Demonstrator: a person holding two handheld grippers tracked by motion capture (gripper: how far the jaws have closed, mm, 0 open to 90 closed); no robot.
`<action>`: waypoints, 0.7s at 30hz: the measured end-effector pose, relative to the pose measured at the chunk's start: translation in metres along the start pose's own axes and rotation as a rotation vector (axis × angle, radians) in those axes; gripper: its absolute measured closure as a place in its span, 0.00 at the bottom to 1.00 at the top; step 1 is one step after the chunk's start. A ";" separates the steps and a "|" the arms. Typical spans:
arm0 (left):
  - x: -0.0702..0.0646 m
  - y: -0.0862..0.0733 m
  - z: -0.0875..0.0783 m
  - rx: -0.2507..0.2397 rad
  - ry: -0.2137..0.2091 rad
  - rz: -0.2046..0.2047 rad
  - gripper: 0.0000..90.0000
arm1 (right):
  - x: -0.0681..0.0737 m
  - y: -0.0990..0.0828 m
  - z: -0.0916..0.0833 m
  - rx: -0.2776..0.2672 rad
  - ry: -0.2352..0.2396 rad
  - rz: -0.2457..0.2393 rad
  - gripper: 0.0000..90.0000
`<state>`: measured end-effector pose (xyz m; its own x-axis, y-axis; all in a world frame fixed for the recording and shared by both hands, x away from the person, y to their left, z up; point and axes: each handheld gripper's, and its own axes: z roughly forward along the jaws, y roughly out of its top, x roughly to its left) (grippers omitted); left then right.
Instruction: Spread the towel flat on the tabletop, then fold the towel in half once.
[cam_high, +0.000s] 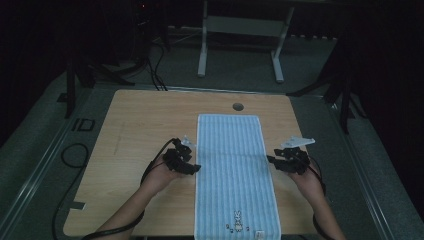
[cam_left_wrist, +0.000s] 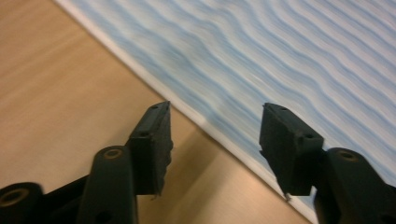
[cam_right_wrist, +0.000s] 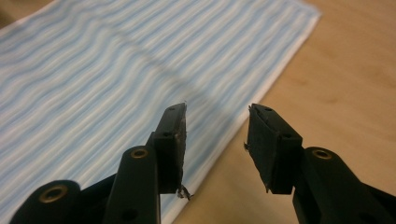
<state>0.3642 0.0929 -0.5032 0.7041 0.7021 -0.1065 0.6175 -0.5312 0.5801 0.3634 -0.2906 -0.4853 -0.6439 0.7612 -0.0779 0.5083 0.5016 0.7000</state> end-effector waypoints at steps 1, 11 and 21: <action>0.006 0.004 0.003 0.003 0.016 -0.014 0.47 | -0.004 0.004 0.004 0.006 -0.002 0.010 0.63; 0.043 0.036 0.042 0.010 0.079 -0.070 0.47 | -0.030 0.025 0.051 0.043 0.000 0.102 0.61; 0.057 0.052 0.065 0.072 0.140 -0.099 0.47 | -0.037 0.035 0.101 0.156 -0.002 0.158 0.55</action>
<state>0.4593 0.0749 -0.5318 0.5858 0.8092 -0.0443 0.7086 -0.4849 0.5127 0.4625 -0.2599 -0.5293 -0.5481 0.8361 0.0228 0.6852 0.4332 0.5855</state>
